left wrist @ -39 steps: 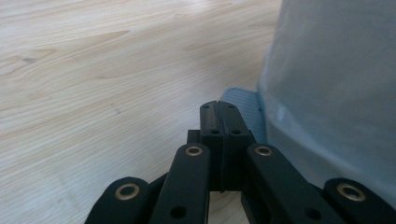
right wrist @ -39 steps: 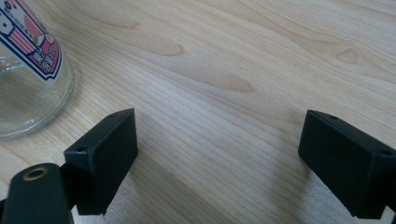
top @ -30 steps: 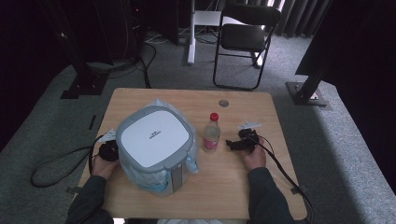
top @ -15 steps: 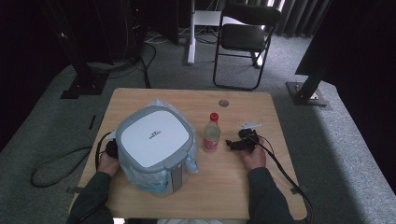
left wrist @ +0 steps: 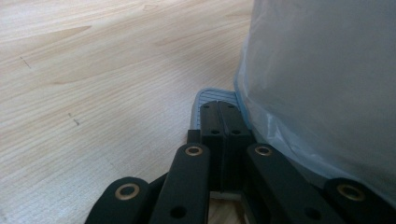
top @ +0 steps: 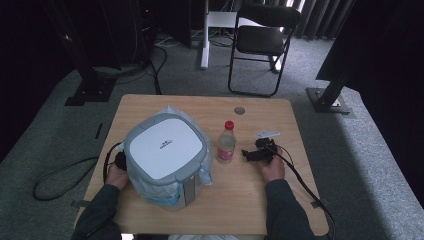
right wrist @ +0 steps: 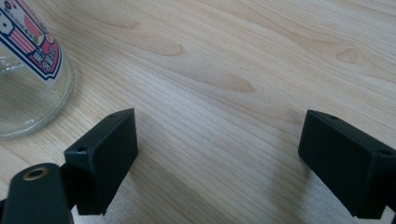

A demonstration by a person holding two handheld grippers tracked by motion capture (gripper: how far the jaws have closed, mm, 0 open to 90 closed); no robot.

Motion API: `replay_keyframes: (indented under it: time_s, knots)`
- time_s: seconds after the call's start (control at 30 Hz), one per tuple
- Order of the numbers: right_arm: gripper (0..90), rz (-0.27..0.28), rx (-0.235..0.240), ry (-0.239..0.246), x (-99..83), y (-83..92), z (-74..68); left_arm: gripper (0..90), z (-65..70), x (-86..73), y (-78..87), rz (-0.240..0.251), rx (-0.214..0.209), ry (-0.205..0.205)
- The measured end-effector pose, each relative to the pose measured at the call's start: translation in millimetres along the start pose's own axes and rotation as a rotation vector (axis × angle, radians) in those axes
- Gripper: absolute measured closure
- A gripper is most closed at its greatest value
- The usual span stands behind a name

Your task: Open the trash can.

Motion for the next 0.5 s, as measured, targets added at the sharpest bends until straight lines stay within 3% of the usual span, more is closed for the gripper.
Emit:
replay_keyframes:
  time_s: [0.5]
  knots:
    - [11.1,0.001,-0.001,-0.002,-0.1,0.0,-0.2,90.0,-0.9,-1.4,-4.4,-0.011,-0.002,-0.004]
Point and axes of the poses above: each handheld gripper's, and its own axes: y roughly backward along the jaws, x roughly out of its top, z roughly to its right, the point moved 3 cm from there along -y, roughly forward along the jaws, and after that the axes turned 5 degrees about -y, right-handed, at the moved point
